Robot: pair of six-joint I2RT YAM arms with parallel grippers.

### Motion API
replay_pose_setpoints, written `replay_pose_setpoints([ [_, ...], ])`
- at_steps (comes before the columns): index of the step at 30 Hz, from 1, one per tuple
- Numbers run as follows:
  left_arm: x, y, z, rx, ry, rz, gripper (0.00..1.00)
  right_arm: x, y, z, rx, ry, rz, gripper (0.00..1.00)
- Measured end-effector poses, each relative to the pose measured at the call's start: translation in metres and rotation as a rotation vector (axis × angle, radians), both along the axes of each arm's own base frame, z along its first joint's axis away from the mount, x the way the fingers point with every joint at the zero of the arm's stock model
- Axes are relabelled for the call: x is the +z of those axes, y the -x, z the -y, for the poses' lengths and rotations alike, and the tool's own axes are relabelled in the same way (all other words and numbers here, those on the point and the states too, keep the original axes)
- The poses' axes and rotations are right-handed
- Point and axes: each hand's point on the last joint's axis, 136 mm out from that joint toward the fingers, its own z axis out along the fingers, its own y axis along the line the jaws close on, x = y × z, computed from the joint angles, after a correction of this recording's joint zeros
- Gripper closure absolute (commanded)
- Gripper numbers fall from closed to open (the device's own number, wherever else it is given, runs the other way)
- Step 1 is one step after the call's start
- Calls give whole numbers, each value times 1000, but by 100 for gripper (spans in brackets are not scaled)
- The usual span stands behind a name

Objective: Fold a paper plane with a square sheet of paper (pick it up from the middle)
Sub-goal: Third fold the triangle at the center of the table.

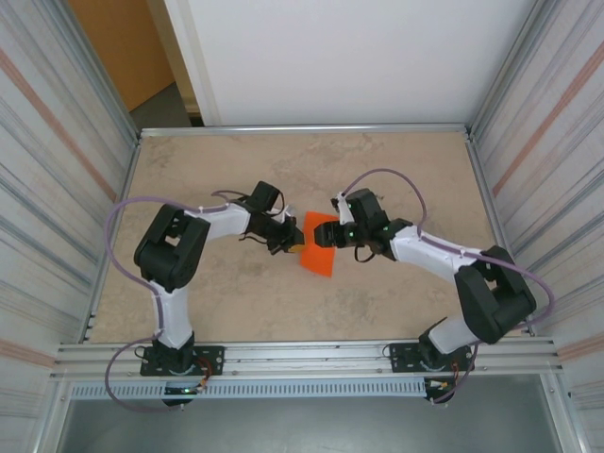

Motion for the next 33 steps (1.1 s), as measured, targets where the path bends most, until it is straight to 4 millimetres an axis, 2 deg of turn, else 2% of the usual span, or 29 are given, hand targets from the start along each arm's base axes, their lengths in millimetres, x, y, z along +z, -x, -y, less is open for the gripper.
replay_pose_setpoints([
  [5,4,0,-4,69,-19,-4,100,-11,39,-12,188,99,162,40],
  [14,0,4,-2,117,-46,-53,100,-30,71,-32,396,251,387,38],
  [18,-2,6,-4,127,-58,-71,100,-41,74,-37,423,311,434,38],
  [22,-3,7,-5,133,-65,-82,100,-52,70,-35,413,357,462,39],
  [30,-3,8,-5,133,-70,-90,100,-67,64,-32,436,462,518,49],
  [33,-2,9,-5,132,-72,-92,100,-66,63,-31,437,474,532,55],
])
